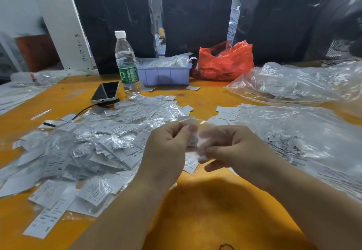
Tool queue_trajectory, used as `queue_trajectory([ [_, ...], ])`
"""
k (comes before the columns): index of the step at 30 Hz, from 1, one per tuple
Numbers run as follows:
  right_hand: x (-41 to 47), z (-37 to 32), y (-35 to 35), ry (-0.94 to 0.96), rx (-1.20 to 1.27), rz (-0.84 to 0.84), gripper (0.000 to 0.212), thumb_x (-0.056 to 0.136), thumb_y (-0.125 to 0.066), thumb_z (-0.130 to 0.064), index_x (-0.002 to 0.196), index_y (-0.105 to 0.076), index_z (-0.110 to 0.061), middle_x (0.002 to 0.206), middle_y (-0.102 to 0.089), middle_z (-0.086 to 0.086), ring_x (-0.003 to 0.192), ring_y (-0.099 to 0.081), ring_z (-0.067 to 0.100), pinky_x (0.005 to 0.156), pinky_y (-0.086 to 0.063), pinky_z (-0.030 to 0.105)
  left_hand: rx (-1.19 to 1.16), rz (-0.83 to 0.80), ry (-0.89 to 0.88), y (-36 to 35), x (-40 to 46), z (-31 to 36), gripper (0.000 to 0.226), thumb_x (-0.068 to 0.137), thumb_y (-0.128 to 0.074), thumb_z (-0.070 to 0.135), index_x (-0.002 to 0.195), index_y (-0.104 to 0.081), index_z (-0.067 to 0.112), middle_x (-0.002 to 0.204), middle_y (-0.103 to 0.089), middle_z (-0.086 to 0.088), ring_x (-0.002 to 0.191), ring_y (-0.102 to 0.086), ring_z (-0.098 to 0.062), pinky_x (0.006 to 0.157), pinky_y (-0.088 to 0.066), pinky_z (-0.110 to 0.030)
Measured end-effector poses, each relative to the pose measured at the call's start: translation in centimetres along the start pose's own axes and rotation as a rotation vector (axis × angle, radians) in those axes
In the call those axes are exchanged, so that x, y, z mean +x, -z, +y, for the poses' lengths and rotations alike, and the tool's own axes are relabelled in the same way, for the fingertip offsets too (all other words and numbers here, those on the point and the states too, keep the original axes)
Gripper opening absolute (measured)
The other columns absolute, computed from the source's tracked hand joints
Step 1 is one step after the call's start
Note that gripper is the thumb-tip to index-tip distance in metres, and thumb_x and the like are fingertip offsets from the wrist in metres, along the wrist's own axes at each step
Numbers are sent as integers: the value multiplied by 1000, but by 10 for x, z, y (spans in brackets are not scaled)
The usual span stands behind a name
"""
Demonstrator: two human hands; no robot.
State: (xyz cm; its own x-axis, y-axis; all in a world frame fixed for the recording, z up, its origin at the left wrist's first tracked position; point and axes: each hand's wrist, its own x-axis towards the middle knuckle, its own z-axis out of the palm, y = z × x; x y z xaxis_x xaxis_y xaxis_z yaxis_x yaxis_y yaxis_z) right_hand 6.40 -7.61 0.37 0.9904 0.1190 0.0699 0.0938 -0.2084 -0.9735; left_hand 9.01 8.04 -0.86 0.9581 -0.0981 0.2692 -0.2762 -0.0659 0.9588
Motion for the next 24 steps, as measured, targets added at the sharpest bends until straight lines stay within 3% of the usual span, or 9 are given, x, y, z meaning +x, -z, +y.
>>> queue_trajectory([
  [3,1,-2,1,-14,-3,27,29,84,-48,22,88,-67,1,73,-67,14,63,-65,21,55,-58,32,-58,74,60,3,4,0,25,97,-58,20,82,-77,19,80,-73,4,77,-70,-12,70,-59,-26],
  [6,5,-4,3,-28,-15,78,40,77,-37,23,60,-59,-5,62,-54,13,52,-52,17,48,-52,31,-123,85,122,6,4,1,27,97,-57,17,80,-78,16,80,-72,5,79,-70,-15,69,-59,-25],
  [9,7,-5,6,-77,12,137,47,73,-29,22,47,-48,-12,56,-41,10,44,-37,16,41,-41,26,-142,72,147,6,4,2,26,96,-58,15,79,-78,14,78,-72,2,76,-70,-13,69,-60,-27],
  [13,6,-12,11,-119,115,175,34,70,-26,14,48,-35,-11,51,-30,5,45,-24,14,39,-25,25,-135,42,152,7,5,3,27,95,-59,14,76,-77,14,77,-72,1,71,-68,-11,67,-59,-28],
  [17,5,-15,17,-214,122,175,24,76,-31,1,66,-17,-16,73,-12,10,64,-9,22,43,-25,25,-123,16,153,6,5,4,27,94,-57,10,75,-75,12,77,-72,-2,68,-66,-11,63,-56,-25],
  [20,4,-14,18,-240,121,157,22,80,-34,-5,64,-21,-15,67,-18,8,58,-15,20,43,-29,26,-124,11,150,6,3,5,25,93,-57,10,75,-74,10,77,-71,-4,66,-65,-11,62,-56,-26],
  [22,6,-10,17,-262,139,149,26,79,-37,-3,54,-37,-11,56,-36,7,49,-31,17,41,-36,27,-115,7,141,7,2,6,24,93,-57,10,77,-74,8,76,-71,-4,65,-64,-11,62,-57,-26],
  [24,7,-9,13,-285,132,110,25,80,-40,3,59,-51,-2,58,-50,12,48,-41,18,40,-38,27,-111,16,130,7,2,6,23,93,-56,10,78,-73,6,73,-70,-1,63,-63,-9,61,-57,-24],
])
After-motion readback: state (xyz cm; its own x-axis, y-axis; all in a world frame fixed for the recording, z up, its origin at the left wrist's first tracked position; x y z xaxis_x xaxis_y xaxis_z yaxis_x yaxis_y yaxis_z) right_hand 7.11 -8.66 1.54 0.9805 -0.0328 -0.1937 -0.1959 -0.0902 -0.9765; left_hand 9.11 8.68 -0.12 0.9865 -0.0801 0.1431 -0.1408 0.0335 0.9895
